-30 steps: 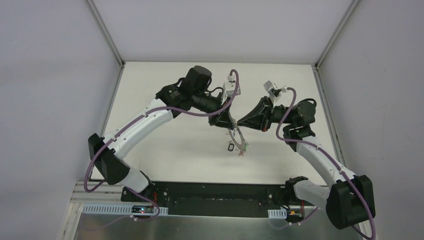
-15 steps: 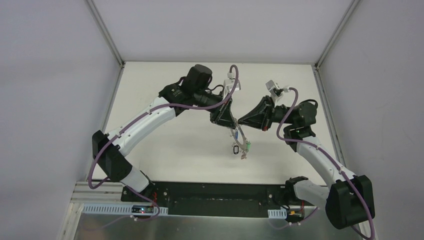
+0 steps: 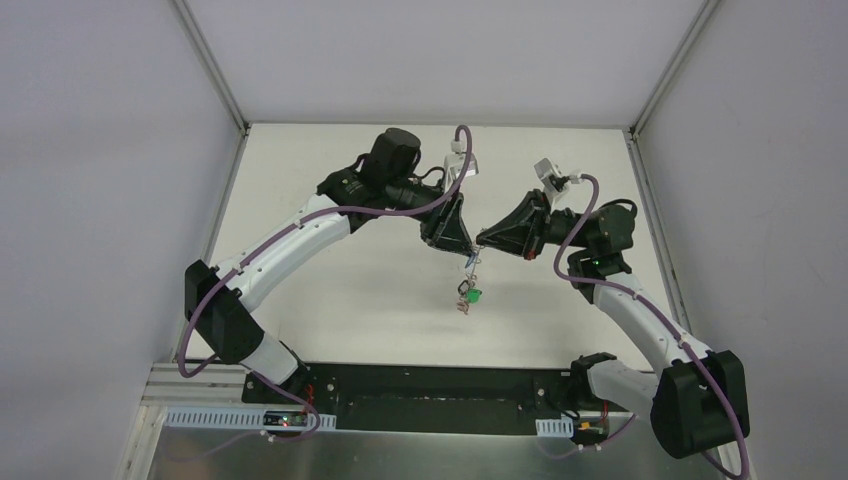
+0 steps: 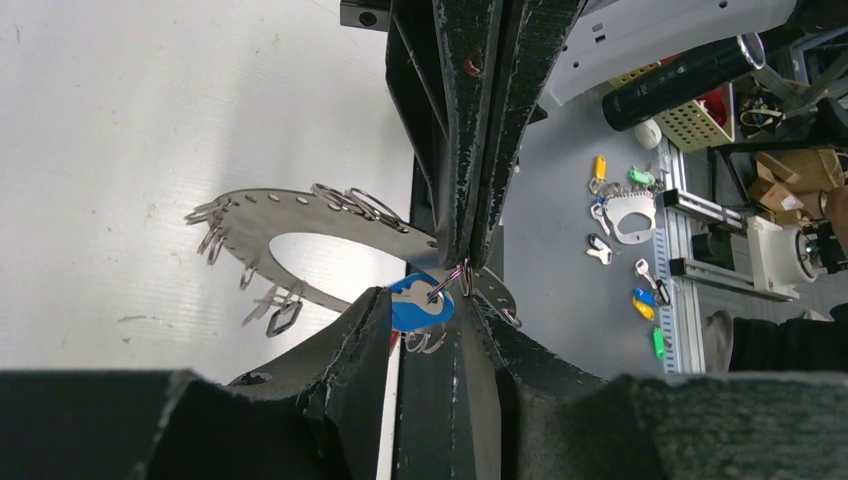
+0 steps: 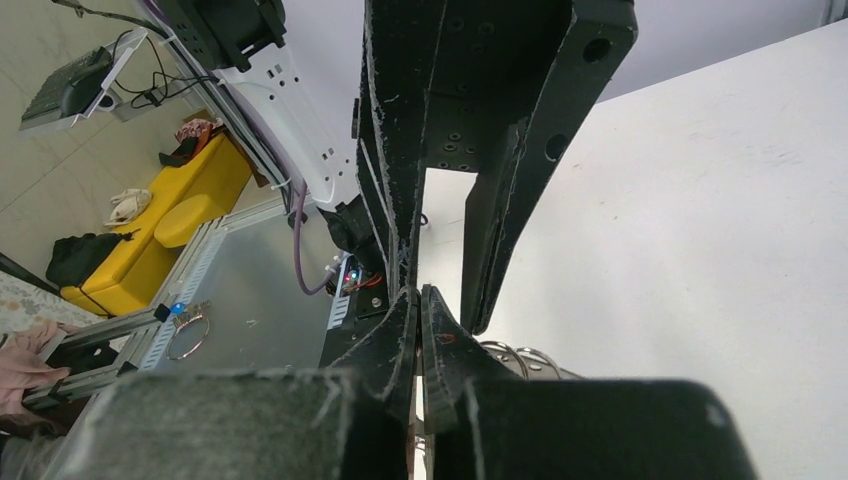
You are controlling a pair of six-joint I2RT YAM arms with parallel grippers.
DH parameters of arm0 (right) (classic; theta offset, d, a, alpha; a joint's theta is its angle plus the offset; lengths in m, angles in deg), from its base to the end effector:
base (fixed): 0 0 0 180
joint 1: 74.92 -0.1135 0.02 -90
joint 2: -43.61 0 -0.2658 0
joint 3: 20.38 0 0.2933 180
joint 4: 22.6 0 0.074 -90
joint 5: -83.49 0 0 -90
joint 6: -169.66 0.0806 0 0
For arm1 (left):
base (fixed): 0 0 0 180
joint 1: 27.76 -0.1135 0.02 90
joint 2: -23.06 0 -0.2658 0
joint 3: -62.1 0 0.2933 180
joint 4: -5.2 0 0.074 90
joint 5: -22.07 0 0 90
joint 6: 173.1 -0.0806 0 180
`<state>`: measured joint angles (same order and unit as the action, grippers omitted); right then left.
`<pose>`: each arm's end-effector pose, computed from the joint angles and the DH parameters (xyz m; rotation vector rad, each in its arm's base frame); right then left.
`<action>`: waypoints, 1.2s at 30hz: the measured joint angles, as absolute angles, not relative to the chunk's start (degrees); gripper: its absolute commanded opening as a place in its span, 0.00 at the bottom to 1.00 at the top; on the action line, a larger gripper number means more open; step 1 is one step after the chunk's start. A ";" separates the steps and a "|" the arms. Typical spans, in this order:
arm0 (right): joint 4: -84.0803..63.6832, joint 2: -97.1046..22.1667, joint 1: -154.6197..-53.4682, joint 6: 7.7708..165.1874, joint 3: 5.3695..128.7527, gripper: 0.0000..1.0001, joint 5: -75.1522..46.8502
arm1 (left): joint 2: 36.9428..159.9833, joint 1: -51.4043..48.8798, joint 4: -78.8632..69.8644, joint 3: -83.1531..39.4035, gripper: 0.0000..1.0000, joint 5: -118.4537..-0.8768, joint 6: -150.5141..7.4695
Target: Put the keys on the keyring
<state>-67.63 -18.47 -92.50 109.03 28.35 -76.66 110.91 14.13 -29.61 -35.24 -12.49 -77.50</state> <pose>0.2318 0.1530 0.3339 -1.0874 1.0636 1.2851 0.2591 -0.3215 0.3763 1.2616 1.7020 -1.4794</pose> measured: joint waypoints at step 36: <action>-63.55 -18.47 -91.56 106.43 28.35 0.00 -75.37 | 110.80 14.15 -22.94 -32.88 0.00 -10.74 -75.27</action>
<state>-63.55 -18.47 -91.56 106.43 28.35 -75.37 110.80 14.15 -22.94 -32.88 -10.74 -75.27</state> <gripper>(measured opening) 0.006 0.011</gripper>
